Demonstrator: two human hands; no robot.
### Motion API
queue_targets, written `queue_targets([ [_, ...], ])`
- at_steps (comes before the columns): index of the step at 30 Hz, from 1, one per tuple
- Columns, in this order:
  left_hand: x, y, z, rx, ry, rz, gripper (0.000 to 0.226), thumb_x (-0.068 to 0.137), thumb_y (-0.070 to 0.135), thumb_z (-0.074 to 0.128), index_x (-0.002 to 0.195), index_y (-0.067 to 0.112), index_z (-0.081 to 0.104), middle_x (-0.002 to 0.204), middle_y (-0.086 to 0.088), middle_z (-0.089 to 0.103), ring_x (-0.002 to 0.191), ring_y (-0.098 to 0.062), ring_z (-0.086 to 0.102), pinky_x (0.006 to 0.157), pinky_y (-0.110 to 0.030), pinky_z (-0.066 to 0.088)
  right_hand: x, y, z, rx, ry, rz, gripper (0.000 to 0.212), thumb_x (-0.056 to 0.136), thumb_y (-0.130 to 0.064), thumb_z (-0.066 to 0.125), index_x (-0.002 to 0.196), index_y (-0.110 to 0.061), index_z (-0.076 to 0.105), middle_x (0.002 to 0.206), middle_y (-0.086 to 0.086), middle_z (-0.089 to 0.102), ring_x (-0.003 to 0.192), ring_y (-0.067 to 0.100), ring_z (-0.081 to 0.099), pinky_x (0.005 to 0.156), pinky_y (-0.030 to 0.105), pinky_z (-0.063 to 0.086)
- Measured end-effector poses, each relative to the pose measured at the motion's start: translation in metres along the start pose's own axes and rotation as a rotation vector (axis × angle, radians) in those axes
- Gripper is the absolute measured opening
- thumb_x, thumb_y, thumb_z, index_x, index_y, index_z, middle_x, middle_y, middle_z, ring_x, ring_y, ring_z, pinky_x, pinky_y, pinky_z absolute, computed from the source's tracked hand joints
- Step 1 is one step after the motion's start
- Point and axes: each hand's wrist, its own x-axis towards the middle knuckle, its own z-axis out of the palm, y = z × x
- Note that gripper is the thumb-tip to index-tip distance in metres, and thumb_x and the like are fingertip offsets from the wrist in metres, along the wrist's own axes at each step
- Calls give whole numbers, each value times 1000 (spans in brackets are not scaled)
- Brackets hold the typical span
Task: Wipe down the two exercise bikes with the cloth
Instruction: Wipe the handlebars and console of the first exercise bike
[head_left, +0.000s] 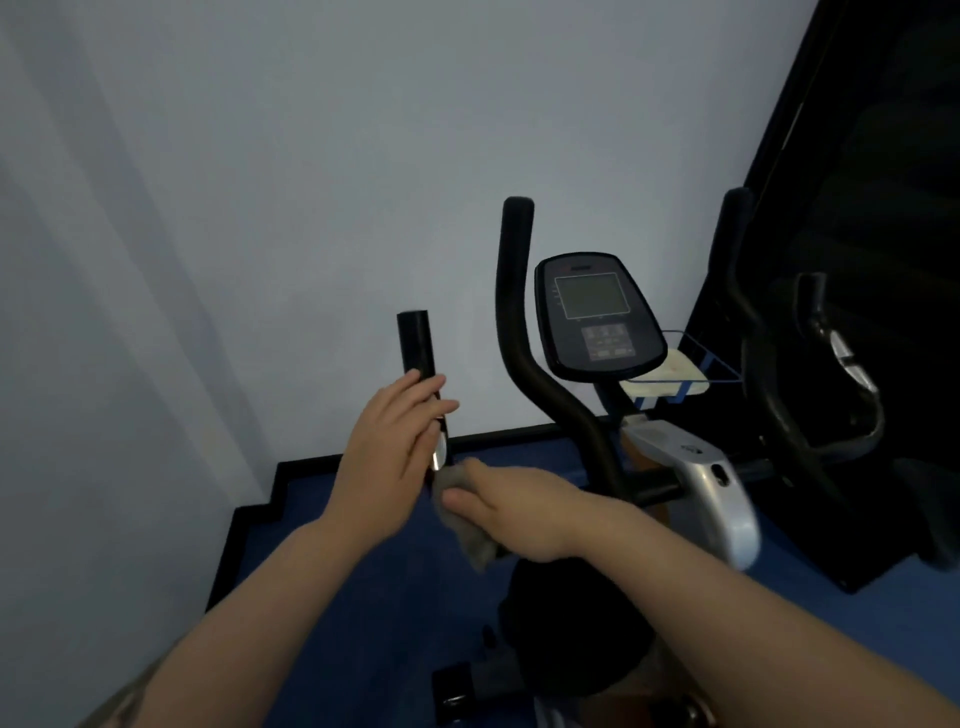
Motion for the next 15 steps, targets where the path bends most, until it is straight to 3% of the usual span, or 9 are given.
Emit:
queue_targets([
  [3, 5, -21, -18, 37, -134, 141, 37, 103, 21, 37, 133, 16, 58, 147, 6, 45, 142, -12, 29, 117, -31, 24, -13, 9, 7, -101, 87, 116, 40, 98, -57, 32, 121, -27, 45, 117, -2, 58, 107, 19, 53, 95, 36, 34],
  [7, 18, -34, -30, 72, -209, 242, 43, 102, 34, 35, 137, 20, 55, 144, 11, 48, 134, -11, 35, 114, -25, 25, 9, -19, 18, -399, 156, 207, 32, 102, -37, 43, 131, -27, 35, 120, 4, 53, 104, 26, 54, 75, 35, 39],
  [9, 25, -40, -33, 105, -231, 294, 43, 102, 35, 36, 139, 21, 53, 145, 11, 47, 131, -11, 37, 112, -26, 26, 26, -37, 22, -238, 302, 322, 33, 104, -37, 36, 134, -25, 37, 121, 6, 56, 105, 27, 56, 78, 35, 44],
  [11, 28, -49, -33, 146, -247, 345, 44, 102, 36, 33, 141, 23, 50, 150, 11, 41, 136, -11, 33, 114, -31, 23, 35, -46, 27, -20, 404, 446, 42, 103, -48, 24, 123, -17, 45, 117, 6, 60, 104, 24, 57, 83, 34, 44],
  [15, 35, -63, -26, 174, -288, 454, 47, 105, 36, 23, 148, 26, 38, 159, 7, 23, 150, -12, 5, 121, -35, -5, 43, -73, 56, 24, 674, 601, 35, 103, -47, 24, 117, -20, 41, 117, -4, 57, 103, 13, 55, 89, 28, 38],
])
